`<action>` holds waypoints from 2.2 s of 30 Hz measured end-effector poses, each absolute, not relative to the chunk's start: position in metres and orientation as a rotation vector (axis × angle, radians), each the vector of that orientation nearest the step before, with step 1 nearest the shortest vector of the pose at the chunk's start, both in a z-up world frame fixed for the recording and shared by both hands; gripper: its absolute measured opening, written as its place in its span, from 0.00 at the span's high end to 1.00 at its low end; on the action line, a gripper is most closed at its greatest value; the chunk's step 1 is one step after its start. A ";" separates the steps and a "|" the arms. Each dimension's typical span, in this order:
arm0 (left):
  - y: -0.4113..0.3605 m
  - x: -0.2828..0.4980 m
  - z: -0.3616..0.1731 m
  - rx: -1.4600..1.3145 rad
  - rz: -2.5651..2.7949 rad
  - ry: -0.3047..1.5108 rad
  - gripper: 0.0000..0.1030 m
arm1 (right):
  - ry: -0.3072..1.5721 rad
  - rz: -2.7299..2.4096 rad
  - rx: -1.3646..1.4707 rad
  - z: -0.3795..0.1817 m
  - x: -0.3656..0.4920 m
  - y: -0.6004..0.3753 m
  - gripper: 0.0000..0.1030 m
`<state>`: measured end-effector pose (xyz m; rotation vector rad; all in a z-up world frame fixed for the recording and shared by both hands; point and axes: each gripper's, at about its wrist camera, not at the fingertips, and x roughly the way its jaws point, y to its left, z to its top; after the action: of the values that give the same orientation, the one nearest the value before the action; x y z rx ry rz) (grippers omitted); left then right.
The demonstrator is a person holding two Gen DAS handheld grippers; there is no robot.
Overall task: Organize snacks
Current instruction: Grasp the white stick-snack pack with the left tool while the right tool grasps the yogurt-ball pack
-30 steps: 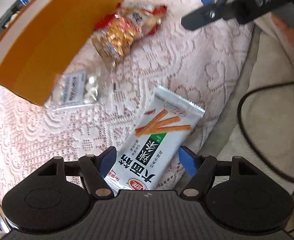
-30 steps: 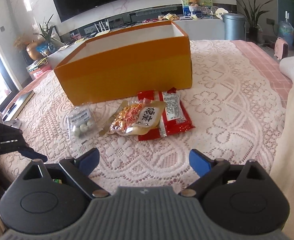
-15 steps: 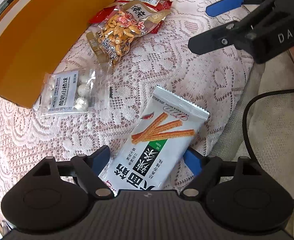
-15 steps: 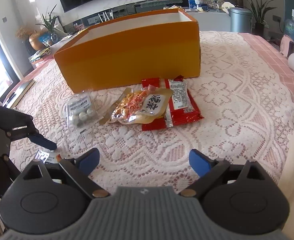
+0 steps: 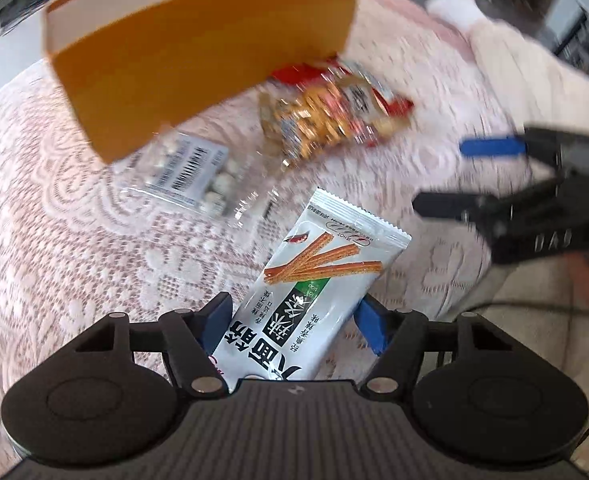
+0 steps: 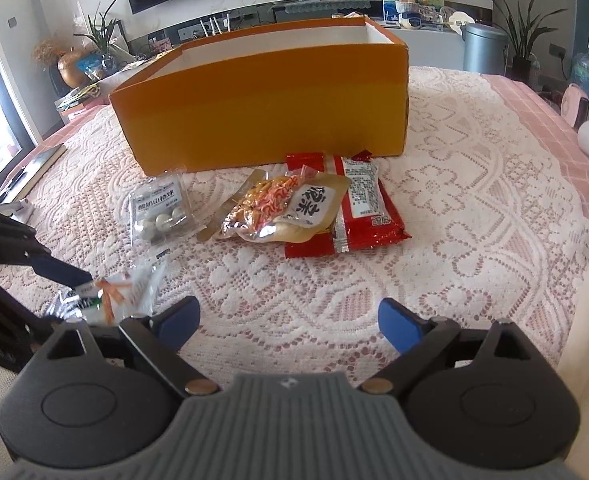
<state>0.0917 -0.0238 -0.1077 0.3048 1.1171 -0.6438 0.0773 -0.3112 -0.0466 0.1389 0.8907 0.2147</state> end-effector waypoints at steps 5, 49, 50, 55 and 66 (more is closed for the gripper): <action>-0.003 0.090 -0.092 0.158 -0.541 1.115 0.26 | 0.850 0.239 0.101 -0.040 0.075 -0.303 0.15; 0.064 0.136 -0.124 0.143 -0.278 0.994 0.19 | 0.794 0.542 -0.072 -0.078 0.172 -0.182 0.42; 0.064 0.136 -0.124 0.137 -0.283 0.992 0.23 | 0.793 0.541 -0.070 -0.078 0.172 -0.183 0.42; 0.062 0.133 -0.121 0.130 -0.267 0.969 0.41 | 0.796 0.529 -0.067 -0.076 0.170 -0.183 0.43; 0.054 0.112 -0.090 0.074 -0.249 0.892 0.43 | 0.769 0.496 -0.031 -0.047 0.152 -0.202 0.43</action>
<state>0.1123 0.0538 -0.0896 0.0740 0.8925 -0.2489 0.1516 -0.2023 -0.0466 -0.0313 0.7687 0.4958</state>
